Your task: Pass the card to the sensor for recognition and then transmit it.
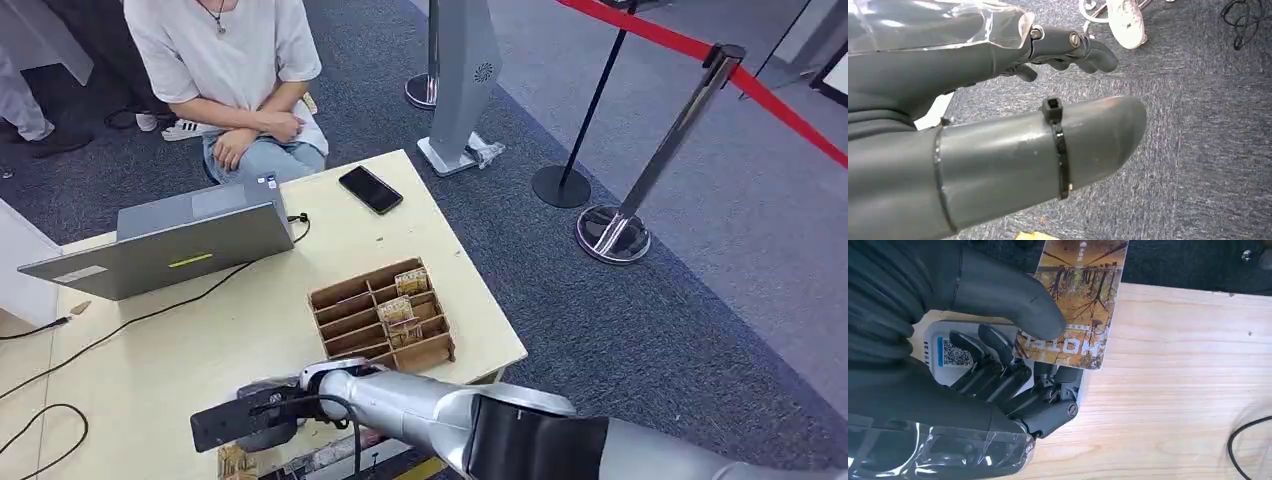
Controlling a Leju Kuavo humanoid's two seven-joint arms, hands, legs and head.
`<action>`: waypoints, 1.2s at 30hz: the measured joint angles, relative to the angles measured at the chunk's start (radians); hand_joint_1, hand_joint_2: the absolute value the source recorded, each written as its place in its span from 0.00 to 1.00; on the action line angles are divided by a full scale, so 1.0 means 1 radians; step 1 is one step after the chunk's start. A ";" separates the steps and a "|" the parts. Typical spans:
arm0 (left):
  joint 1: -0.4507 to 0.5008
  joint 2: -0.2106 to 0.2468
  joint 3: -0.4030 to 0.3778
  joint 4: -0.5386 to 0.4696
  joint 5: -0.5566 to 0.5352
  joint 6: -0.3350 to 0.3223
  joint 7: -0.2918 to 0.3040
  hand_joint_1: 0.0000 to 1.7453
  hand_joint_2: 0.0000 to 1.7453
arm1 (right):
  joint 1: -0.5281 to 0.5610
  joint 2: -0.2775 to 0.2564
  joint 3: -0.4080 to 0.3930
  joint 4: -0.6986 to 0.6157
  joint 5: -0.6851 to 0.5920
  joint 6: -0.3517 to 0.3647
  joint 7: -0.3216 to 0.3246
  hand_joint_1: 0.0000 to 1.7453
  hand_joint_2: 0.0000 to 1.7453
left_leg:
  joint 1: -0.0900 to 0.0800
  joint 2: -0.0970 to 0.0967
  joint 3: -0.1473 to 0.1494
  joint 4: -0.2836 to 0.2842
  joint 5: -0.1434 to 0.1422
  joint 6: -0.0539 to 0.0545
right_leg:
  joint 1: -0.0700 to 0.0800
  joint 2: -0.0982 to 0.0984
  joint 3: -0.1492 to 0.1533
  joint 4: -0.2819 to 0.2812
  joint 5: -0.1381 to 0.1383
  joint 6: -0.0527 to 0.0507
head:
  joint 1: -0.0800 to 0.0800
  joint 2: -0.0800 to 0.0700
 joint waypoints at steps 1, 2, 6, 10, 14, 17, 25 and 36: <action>0.000 0.000 0.000 0.000 0.000 0.000 0.000 0.00 0.00 | -0.001 0.000 -0.003 0.000 -0.004 0.002 0.000 1.00 1.00 | 0.000 0.000 0.000 0.000 0.000 0.000 | 0.000 0.000 0.000 0.000 0.000 0.000 | 0.000 0.000; 0.000 0.000 0.000 0.000 0.000 0.000 0.000 0.00 0.00 | -0.001 0.000 -0.006 0.000 -0.004 0.003 0.000 1.00 1.00 | 0.000 0.000 0.000 0.000 0.000 0.000 | 0.000 0.000 0.000 0.000 0.000 0.000 | 0.000 0.000; 0.000 0.000 0.000 0.000 0.000 0.000 0.000 0.00 0.00 | -0.002 0.000 -0.015 0.000 -0.004 0.003 0.000 1.00 1.00 | 0.000 0.000 0.000 0.000 0.000 0.000 | 0.000 0.000 0.000 0.000 0.000 0.000 | 0.000 0.000; 0.000 0.000 0.000 0.000 0.000 0.000 0.000 0.00 0.00 | -0.002 0.000 -0.015 0.000 -0.004 0.005 0.000 1.00 1.00 | 0.000 0.000 0.000 0.000 0.000 0.000 | 0.000 0.000 0.000 0.000 0.000 0.000 | 0.000 0.000; 0.000 0.000 0.000 0.000 0.001 0.000 0.000 0.00 0.00 | -0.003 0.000 -0.017 -0.004 -0.011 0.017 -0.003 1.00 1.00 | 0.000 0.000 0.000 0.000 0.000 0.000 | 0.000 0.000 0.000 0.000 0.000 0.000 | 0.000 0.000; 0.000 0.000 0.000 0.000 0.002 0.000 0.000 0.00 0.00 | -0.004 0.000 -0.021 -0.012 -0.031 0.027 -0.003 1.00 1.00 | 0.000 0.000 0.000 0.000 0.000 0.000 | 0.000 0.000 0.000 0.000 0.000 0.000 | 0.000 0.000; 0.002 0.000 0.001 0.000 0.007 0.001 0.002 0.00 0.00 | -0.008 -0.004 -0.045 -0.037 -0.058 0.031 0.000 1.00 1.00 | 0.000 0.000 0.000 0.000 0.000 0.000 | 0.000 0.000 0.000 0.000 0.000 0.000 | 0.000 0.000; 0.008 -0.001 0.002 0.000 0.016 0.006 0.004 0.00 0.00 | -0.018 -0.012 -0.057 -0.088 -0.052 0.013 0.022 1.00 1.00 | 0.000 0.000 0.000 0.000 0.000 0.000 | 0.000 0.000 0.000 0.000 0.000 0.000 | 0.000 0.000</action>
